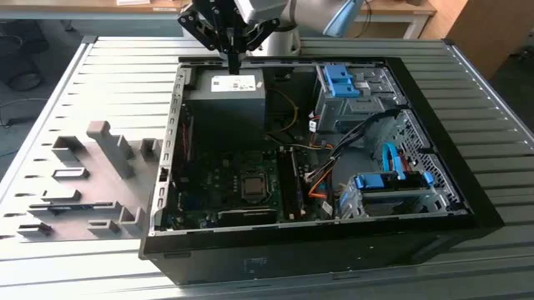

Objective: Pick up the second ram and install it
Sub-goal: 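Reach for the second ram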

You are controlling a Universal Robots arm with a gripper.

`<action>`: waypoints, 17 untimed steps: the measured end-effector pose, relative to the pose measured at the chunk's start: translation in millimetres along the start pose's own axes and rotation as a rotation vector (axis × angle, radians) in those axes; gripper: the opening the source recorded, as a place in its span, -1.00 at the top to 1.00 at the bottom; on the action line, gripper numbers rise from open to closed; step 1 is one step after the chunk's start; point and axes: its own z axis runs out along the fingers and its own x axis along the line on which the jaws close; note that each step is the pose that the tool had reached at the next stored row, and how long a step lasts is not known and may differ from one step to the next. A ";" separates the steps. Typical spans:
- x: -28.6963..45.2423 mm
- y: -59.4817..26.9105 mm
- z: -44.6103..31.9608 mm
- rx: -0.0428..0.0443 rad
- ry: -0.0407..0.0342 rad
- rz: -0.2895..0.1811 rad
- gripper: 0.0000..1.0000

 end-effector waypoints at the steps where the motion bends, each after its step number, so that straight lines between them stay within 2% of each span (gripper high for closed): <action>1: 0.0 0.0 0.0 0.0000 0.0000 0.000 0.79; 5: 1.9 -0.2 -0.1 0.0001 0.0000 0.000 0.79; 7: 6.3 -0.5 -0.2 0.0001 0.0000 0.000 0.79; 17: 50.1 -3.9 -1.2 -0.0001 -0.0012 0.000 0.79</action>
